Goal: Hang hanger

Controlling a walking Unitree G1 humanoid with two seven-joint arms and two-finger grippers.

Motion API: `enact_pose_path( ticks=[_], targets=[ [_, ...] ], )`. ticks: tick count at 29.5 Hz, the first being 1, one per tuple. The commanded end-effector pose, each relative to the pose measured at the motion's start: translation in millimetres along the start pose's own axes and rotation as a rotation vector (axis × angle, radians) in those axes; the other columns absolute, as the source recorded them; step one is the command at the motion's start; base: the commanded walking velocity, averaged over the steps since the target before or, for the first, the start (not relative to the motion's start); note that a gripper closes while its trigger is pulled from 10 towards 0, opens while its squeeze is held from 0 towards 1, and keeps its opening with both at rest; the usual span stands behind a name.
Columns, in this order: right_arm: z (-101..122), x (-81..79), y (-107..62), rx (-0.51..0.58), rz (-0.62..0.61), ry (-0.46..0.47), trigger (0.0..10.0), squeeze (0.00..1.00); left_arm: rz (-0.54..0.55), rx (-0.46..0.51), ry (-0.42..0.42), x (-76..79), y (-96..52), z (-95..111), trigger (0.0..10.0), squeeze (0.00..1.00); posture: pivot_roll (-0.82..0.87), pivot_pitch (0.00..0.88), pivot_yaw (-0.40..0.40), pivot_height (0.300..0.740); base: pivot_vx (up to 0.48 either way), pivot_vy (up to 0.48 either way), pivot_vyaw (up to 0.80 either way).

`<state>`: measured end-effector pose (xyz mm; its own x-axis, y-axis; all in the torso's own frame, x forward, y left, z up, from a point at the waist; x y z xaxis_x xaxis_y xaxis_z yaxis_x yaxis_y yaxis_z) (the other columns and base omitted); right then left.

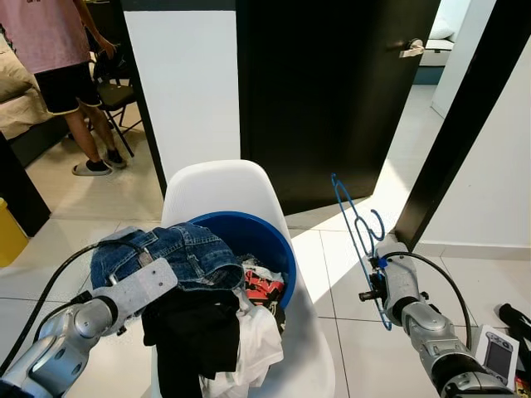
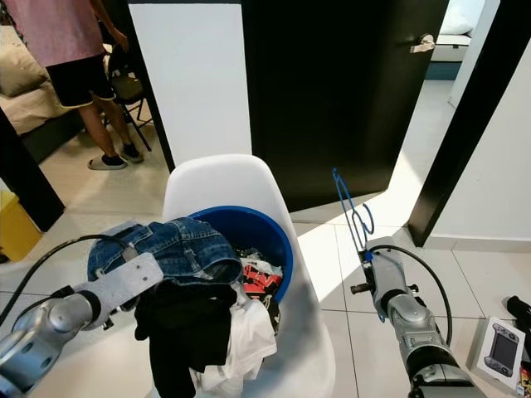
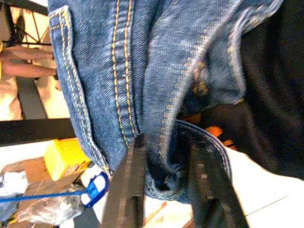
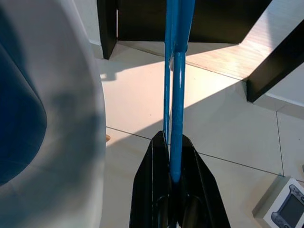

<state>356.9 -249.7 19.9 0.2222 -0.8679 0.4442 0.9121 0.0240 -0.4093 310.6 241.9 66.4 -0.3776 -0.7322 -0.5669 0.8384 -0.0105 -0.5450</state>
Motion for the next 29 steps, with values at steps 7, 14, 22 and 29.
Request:
enact_pose_path(
  ticks=[7,14,22,29],
  targets=[
    [0.6,2.1,-0.2,0.002,-0.006,-0.007,10.0,0.00,0.070,0.004,-0.010,-12.4,3.0,-5.5,0.0,0.00,-0.02,0.000,0.007,0.740,0.000,0.000,0.00],
    [3.3,4.6,0.5,0.009,-0.012,0.005,10.0,0.00,0.269,0.285,-0.199,-82.7,-21.0,63.2,0.0,0.00,-0.01,0.000,0.001,0.740,0.000,0.000,0.00],
    [11.2,13.3,1.9,0.036,-0.041,0.072,10.0,0.00,0.265,0.709,-0.366,-138.2,-81.2,151.4,0.0,0.00,-0.01,0.000,-0.003,0.740,0.000,0.000,0.00],
    [12.9,20.1,1.6,0.045,-0.064,0.113,10.0,0.00,0.189,0.966,-0.397,-154.5,-127.3,197.0,2.9,0.00,-0.01,0.000,-0.002,0.740,0.000,0.000,0.00]
  ],
)
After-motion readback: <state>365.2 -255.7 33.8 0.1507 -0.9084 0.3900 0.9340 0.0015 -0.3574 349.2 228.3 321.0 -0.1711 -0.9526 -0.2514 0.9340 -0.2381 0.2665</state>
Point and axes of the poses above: a point about 5 cm out from each wrist's last joint towards the gripper, its own y axis pointing out of the wrist towards the gripper, its own z axis along the axis of the wrist's last joint, x = y × z, the point moved 5 cm from there along y, pointing out of the wrist towards the gripper, and after that the axes turned 15 degrees about -y, right-handed, at the moved point
